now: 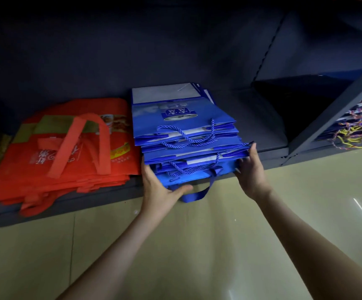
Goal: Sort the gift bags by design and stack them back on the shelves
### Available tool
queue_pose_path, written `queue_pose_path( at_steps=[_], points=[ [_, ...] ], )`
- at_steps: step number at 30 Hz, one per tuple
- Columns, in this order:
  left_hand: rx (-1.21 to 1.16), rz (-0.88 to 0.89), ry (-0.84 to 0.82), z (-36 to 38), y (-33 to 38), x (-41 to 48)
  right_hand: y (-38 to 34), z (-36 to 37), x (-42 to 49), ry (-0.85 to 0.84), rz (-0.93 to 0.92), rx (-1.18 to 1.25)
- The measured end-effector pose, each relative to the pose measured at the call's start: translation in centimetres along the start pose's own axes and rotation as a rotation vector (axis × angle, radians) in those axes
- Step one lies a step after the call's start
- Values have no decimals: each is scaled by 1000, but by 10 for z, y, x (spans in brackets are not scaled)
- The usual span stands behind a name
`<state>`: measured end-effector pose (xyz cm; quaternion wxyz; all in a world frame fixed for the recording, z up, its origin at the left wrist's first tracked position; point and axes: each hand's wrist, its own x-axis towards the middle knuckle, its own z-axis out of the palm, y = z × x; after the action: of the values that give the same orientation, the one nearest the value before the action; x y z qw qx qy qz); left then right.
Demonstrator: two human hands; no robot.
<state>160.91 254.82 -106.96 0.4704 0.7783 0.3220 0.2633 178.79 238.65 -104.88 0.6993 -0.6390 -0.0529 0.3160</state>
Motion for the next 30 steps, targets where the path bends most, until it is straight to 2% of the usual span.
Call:
queue_pose_path(
  at_steps=[5, 12, 26, 28, 30],
  points=[
    [248, -111, 14, 26, -6, 1, 4, -8, 1, 0, -51, 10],
    [29, -88, 116, 12, -15, -6, 15, -6, 2, 5, -56, -20],
    [234, -165, 59, 7, 6, 13, 8, -10, 2, 80, -121, -212],
    [189, -134, 14, 0, 5, 15, 0, -12, -1, 99, -133, -237],
    [-27, -53, -70, -9, 5, 12, -6, -10, -4, 106, -134, -217]
  ],
)
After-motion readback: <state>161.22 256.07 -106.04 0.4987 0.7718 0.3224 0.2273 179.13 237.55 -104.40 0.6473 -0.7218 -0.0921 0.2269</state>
